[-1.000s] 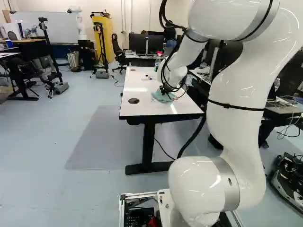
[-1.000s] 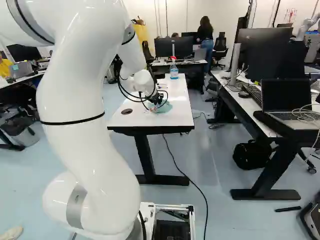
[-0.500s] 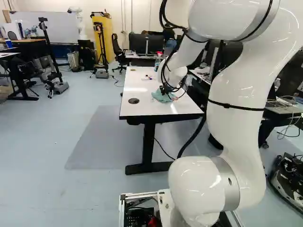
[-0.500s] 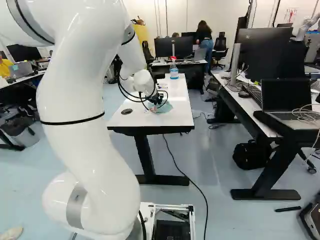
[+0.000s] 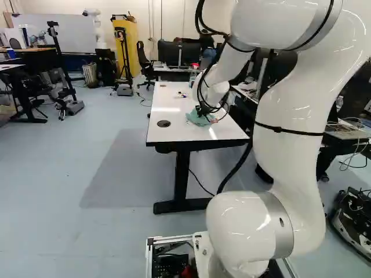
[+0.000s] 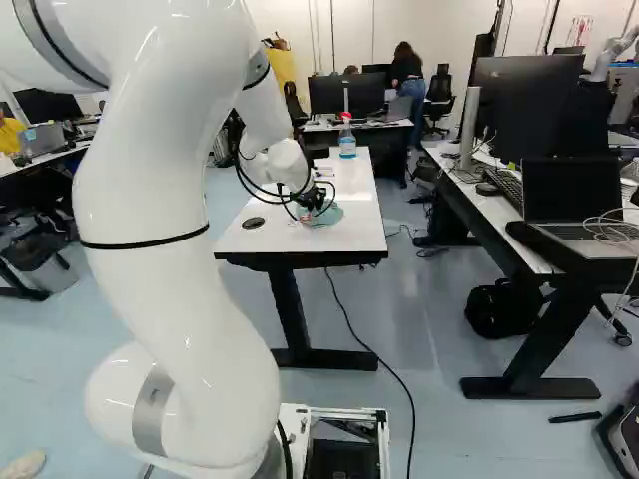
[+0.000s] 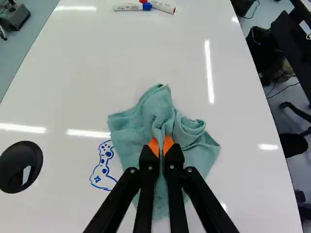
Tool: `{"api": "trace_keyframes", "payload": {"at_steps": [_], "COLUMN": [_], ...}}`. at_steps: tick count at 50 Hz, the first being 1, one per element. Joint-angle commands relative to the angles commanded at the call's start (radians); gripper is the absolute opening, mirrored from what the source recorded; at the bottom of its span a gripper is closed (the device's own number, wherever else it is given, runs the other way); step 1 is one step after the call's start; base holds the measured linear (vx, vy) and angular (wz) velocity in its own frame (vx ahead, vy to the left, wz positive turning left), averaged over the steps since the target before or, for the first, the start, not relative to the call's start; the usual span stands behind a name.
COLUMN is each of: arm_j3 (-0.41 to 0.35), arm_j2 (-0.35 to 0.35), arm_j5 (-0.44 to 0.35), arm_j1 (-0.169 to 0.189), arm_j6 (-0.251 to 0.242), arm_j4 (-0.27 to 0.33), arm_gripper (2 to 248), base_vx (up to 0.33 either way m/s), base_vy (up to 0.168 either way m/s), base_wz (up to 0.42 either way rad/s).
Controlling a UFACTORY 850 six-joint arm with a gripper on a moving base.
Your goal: Clean the table with the green towel
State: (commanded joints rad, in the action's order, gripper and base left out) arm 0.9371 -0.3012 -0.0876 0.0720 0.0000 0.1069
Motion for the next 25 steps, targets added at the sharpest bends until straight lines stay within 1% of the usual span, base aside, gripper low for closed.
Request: {"api": "trace_keyframes", "payload": {"at_steps": [19,25], "arm_j3": [0.000,0.011], "arm_j2": [0.000,-0.009], "arm_j5": [0.012,0.012], "arm_j1": [0.000,-0.001], "arm_j6": [0.000,0.000], "arm_j4": [0.000,0.000], "arm_gripper": [30,30], "base_vx": [0.000,0.000], "base_vy": [0.000,0.000], "base_wz": [0.000,0.000]}}
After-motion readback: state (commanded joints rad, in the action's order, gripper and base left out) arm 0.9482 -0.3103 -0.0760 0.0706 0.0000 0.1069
